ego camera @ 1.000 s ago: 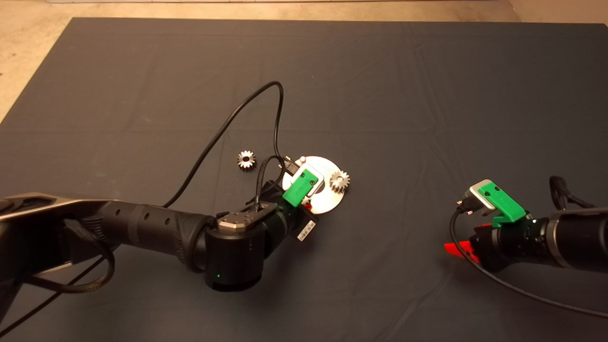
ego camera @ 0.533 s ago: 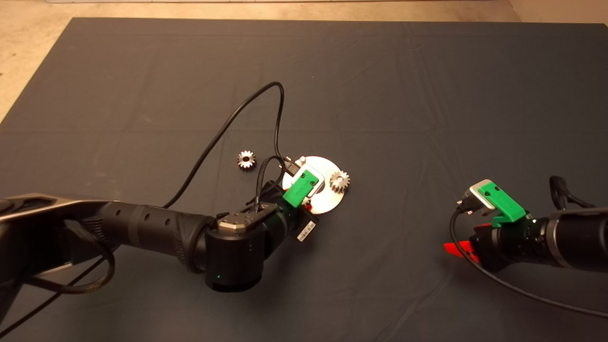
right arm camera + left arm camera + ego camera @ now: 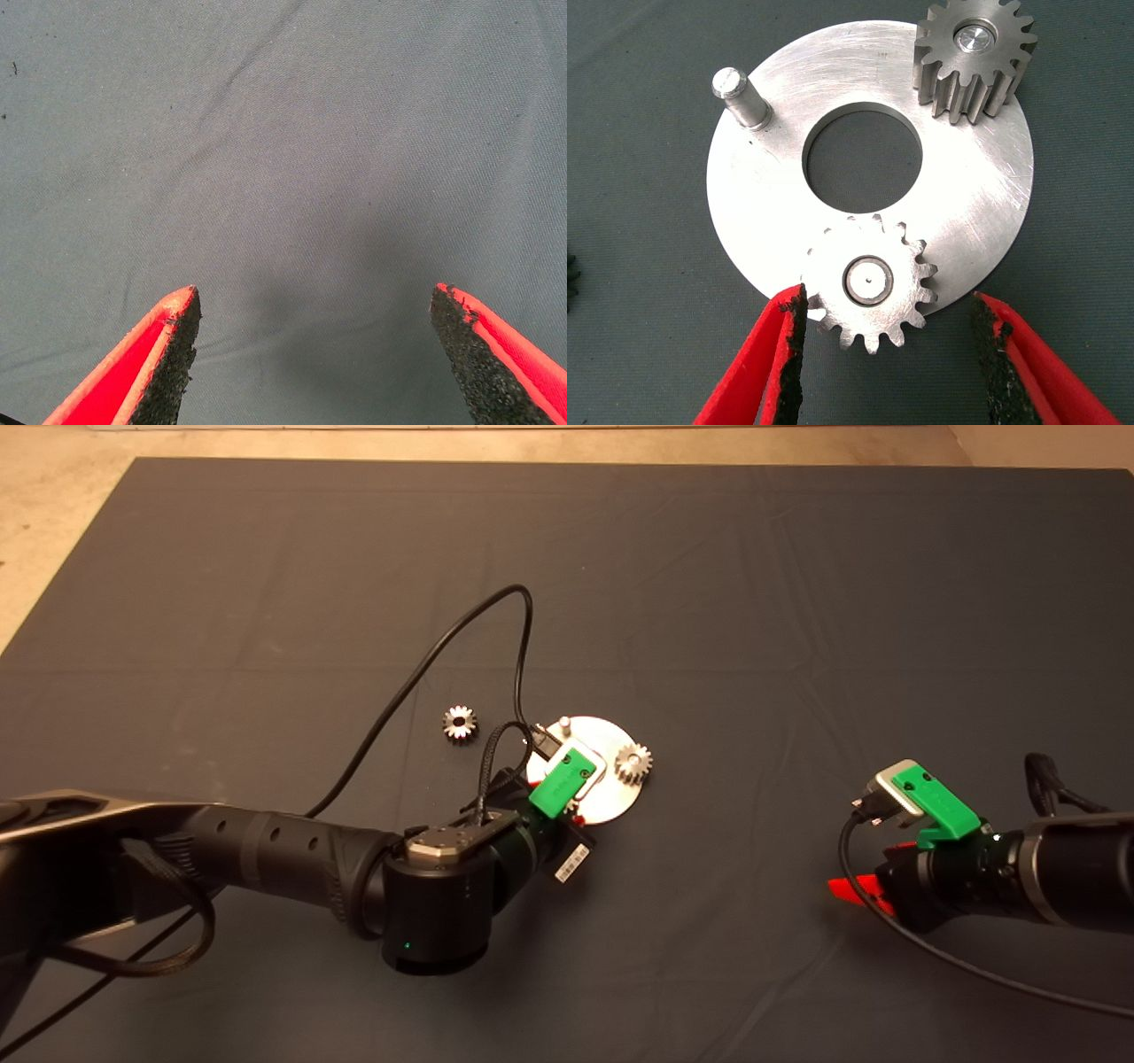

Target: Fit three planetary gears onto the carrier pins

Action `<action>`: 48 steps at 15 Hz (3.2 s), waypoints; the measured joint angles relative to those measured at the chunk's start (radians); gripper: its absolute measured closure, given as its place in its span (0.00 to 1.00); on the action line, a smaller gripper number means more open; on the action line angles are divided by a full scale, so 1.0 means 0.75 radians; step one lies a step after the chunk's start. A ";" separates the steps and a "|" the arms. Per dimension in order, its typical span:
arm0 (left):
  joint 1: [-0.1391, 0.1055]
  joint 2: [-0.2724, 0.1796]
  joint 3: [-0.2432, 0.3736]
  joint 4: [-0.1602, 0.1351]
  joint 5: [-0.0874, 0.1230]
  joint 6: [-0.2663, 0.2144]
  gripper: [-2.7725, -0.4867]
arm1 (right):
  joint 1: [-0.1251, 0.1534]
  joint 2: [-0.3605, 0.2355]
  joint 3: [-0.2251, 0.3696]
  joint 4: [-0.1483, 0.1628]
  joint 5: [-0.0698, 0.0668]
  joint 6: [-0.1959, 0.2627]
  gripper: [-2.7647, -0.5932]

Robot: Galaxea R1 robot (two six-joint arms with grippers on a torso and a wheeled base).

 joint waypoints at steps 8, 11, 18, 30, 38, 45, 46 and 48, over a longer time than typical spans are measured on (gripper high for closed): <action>-0.001 -0.001 0.034 -0.001 -0.001 0.001 0.63 | -0.007 0.000 0.000 0.000 0.001 0.000 0.39; -0.008 -0.004 0.058 -0.011 0.000 0.005 0.56 | -0.007 0.000 0.000 0.000 0.000 -0.015 0.39; -0.217 -0.089 0.078 -0.221 -0.001 0.007 0.50 | -0.008 -0.003 0.000 0.000 0.001 -0.035 0.39; -0.323 -0.294 -0.021 -0.423 -0.002 0.170 0.43 | -0.007 0.001 0.000 0.000 0.004 -0.064 0.39; -0.329 -0.365 -0.187 -0.429 -0.153 0.178 0.43 | -0.007 0.001 0.005 0.000 0.003 -0.064 0.39; -0.329 -0.362 -0.231 -0.430 -0.330 0.062 0.43 | -0.007 0.008 0.005 0.000 -0.001 -0.064 0.39; -0.329 -0.363 -0.257 -0.430 -0.356 0.058 0.42 | -0.008 0.008 0.005 0.000 -0.003 -0.064 0.39; -0.329 -0.363 -0.284 -0.430 -0.412 0.052 0.38 | -0.007 0.008 0.005 0.000 -0.003 -0.064 0.39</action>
